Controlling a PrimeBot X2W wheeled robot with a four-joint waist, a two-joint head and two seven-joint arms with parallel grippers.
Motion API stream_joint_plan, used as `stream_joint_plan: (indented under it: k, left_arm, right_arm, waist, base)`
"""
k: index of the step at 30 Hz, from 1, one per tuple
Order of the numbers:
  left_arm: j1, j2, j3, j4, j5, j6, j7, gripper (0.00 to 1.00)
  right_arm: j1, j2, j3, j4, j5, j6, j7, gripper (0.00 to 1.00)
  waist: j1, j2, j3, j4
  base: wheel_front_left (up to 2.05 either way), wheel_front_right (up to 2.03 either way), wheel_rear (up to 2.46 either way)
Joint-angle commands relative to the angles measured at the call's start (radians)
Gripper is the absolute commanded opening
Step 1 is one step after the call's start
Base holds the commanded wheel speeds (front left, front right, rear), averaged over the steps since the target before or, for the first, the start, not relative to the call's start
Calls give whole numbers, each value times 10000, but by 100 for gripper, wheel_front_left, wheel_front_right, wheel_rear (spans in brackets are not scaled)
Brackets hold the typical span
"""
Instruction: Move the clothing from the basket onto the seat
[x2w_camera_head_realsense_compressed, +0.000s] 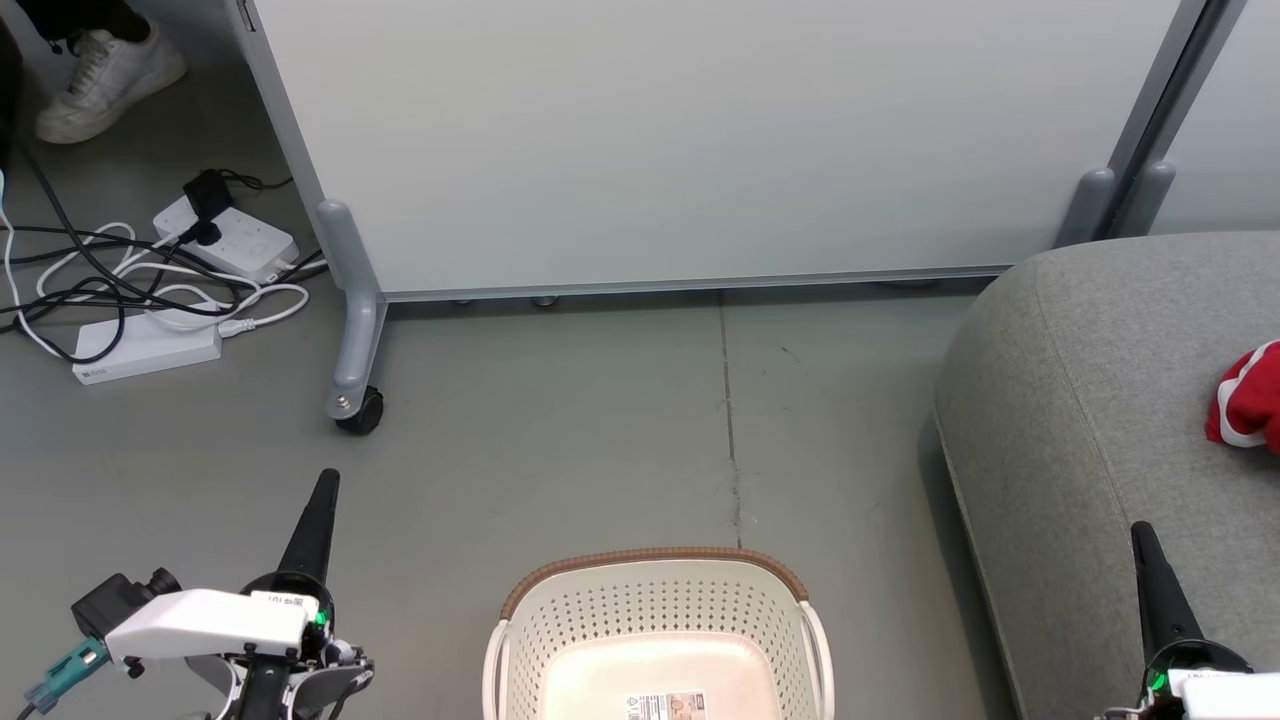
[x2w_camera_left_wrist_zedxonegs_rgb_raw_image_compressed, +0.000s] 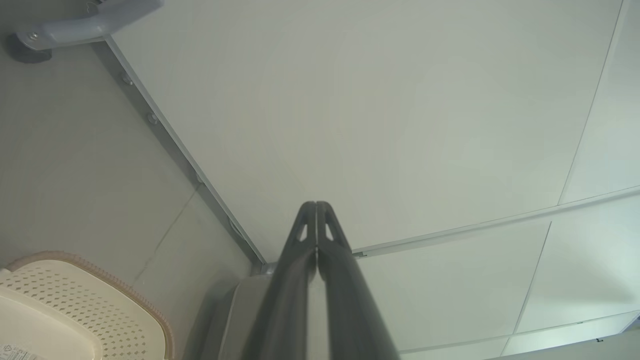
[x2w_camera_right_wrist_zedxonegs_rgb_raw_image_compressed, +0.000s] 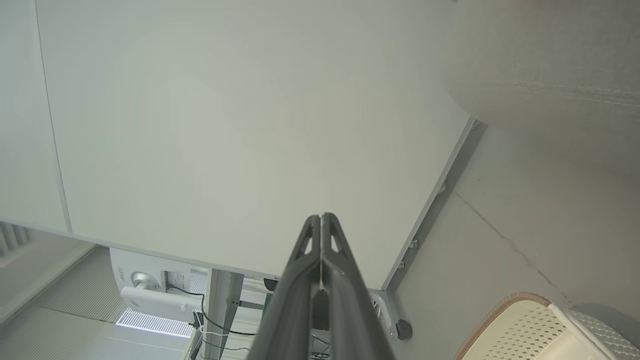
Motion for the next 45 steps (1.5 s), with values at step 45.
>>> stream_joint_plan:
  k: [45]
  left_arm:
    - [-568,42,620,-15,-2198,-315,832,0]
  right_arm:
    - [-171,-278,-10,-212,2592,25,290,0]
  waist:
    - [0,-1,93,-193]
  base:
    - [0,0,0]
